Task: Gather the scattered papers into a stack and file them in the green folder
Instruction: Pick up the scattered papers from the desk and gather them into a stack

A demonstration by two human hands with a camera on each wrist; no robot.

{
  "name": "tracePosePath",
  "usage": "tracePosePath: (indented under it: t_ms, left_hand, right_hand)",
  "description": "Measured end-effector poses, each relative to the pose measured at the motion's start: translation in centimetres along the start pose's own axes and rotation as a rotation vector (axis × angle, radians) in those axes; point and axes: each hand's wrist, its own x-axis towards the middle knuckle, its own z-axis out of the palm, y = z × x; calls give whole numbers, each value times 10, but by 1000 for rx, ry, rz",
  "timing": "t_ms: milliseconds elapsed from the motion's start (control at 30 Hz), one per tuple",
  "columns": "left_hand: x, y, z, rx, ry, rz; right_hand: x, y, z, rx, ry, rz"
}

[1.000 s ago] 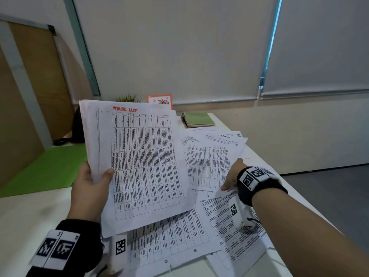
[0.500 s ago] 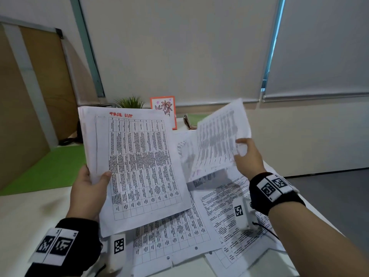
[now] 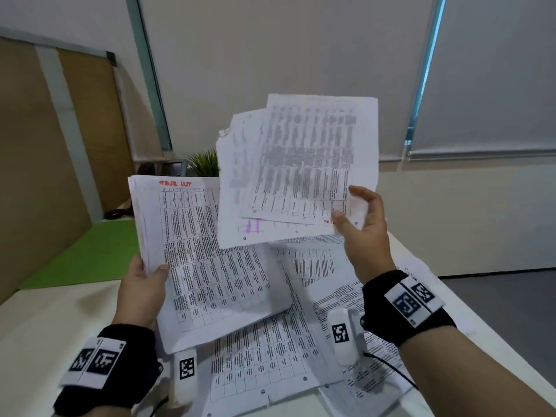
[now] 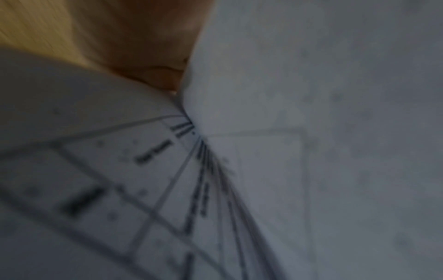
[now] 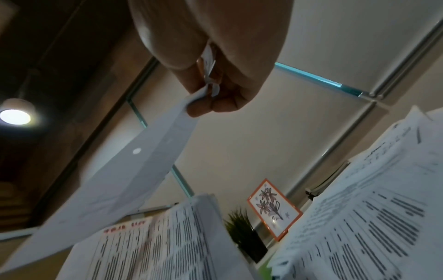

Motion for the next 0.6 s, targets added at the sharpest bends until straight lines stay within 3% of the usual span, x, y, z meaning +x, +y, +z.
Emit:
tracePosePath:
  t_ms: [200,300,400,600]
  left_hand:
    - [-7,11,5,-162,-35,-20]
    - [-13,16,7,-245,-75,-40]
    - [-11,16,6,-288,-81,-46]
    - [-17,19,8,-262,-166,-38]
  right_hand:
    - [-20,7,25,-187,-332,119]
    - [-28,12,34,-241,-463,255]
    - [-25,16,38,-262,-481,356]
    - [-14,15,40,-269,-327,382]
